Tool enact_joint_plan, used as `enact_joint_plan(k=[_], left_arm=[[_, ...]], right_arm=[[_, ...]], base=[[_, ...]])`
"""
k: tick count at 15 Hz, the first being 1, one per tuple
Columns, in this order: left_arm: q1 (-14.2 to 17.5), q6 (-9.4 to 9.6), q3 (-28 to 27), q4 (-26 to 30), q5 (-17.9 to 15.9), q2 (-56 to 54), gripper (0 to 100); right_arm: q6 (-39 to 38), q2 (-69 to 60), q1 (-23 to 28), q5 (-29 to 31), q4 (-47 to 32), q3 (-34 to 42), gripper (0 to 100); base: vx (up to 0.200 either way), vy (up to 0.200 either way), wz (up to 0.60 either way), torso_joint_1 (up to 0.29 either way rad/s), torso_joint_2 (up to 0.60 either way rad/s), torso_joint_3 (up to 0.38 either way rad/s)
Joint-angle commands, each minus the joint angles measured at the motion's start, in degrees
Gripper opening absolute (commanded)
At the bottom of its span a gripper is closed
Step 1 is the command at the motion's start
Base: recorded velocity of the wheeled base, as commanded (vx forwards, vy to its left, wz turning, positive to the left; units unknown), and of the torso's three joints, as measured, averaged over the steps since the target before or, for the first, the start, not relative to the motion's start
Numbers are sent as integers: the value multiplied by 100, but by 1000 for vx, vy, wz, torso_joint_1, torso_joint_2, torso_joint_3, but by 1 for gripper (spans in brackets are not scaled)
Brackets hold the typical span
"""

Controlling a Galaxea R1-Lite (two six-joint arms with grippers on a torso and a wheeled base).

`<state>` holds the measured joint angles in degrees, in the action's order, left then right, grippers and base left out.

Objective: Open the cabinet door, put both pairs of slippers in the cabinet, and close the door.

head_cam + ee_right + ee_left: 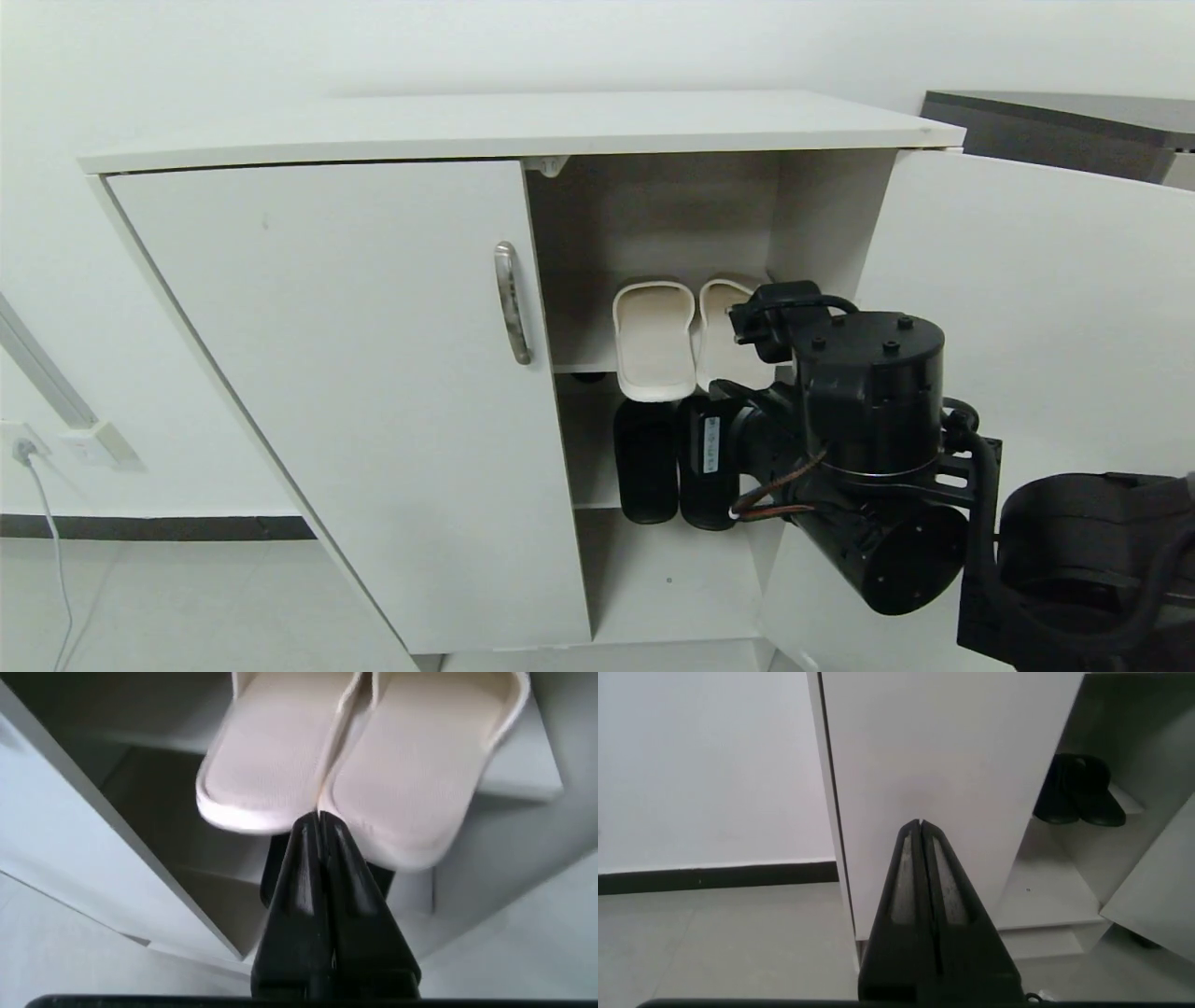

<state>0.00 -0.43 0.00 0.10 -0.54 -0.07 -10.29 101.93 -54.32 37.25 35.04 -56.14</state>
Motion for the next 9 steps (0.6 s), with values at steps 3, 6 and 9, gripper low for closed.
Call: enact_joint_plan(k=[3,6,9], left_arm=[[0,-1,0,-1,1,7,0],[0,-1,0,-1,1,7,0],[0,-1,0,-1,1,7,0]], right_arm=[[9,29,-8,1,3,33,0],[9,29,-8,1,3,68,0],[9,38,0,-8,3,138,0]], base=[[-200,0,0,1,2,6],[-200,0,0,2,-1,2],[-200,0,0,5,2,4]])
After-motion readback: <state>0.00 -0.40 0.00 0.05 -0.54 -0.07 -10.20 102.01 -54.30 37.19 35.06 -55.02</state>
